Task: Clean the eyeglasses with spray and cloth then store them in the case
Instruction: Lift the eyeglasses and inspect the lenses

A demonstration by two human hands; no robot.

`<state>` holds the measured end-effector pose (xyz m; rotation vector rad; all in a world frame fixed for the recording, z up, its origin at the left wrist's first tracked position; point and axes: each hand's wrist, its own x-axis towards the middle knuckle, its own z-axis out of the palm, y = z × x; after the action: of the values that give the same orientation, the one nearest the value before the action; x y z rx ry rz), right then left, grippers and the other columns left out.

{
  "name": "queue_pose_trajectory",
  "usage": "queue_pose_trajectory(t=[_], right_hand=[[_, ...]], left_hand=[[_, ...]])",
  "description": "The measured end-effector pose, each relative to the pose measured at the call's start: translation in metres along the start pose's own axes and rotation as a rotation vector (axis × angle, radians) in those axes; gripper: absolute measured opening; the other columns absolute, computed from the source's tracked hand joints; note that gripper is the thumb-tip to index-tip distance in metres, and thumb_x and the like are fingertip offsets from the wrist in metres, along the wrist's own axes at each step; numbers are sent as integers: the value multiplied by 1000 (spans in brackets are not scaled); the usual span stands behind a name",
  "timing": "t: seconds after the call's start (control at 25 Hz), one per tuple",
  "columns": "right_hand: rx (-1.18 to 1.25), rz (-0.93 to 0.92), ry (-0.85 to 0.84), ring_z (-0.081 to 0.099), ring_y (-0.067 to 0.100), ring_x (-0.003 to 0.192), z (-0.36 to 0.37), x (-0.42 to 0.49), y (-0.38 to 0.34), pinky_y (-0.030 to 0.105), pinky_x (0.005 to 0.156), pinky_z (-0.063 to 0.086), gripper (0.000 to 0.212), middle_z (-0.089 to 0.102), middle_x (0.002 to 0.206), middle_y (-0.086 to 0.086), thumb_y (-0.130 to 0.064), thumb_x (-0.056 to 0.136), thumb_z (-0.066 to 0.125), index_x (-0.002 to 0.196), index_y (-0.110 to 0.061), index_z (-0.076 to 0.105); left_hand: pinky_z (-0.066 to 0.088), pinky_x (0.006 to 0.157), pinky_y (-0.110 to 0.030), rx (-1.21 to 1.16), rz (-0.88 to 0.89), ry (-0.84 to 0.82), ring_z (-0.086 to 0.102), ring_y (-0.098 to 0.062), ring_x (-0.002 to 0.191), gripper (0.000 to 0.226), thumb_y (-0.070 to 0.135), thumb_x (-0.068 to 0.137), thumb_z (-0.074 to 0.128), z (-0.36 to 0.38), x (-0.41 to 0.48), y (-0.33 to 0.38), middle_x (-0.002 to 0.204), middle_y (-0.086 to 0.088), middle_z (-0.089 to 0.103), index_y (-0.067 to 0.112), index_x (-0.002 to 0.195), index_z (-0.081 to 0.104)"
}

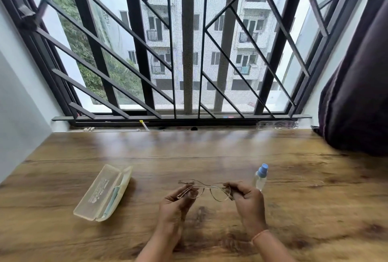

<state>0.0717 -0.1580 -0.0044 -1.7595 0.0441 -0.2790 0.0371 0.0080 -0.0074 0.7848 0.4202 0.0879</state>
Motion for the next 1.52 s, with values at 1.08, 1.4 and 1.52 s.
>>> queue_pose_trajectory(t=[1.08,1.4,1.52], right_hand=[[-148,-424,-5,63,11,91,-14,-16,-47,12,82,46,30,70,91,-8,7,68,74,90,-14,75],[-253,-352,-46,61,24,78,-10,-5,-33,27,73,48,30,66,74,-13,6,63,78,82,-17,77],[-299,-338,-57,60,27,75,-10,-4,-25,21,71,46,27,68,69,-3,7,62,78,78,-14,78]], left_hand=[[54,63,-30,1676,1538,-104,65,-23,71,20,1,64,71,12,1,29,77,-1,72,11,82,75],[56,63,-24,1613,1563,-138,69,-19,73,22,9,81,54,17,-5,35,77,-1,73,12,78,76],[54,64,-23,1609,1539,-166,70,-17,73,15,7,76,62,14,-7,28,75,1,73,12,74,76]])
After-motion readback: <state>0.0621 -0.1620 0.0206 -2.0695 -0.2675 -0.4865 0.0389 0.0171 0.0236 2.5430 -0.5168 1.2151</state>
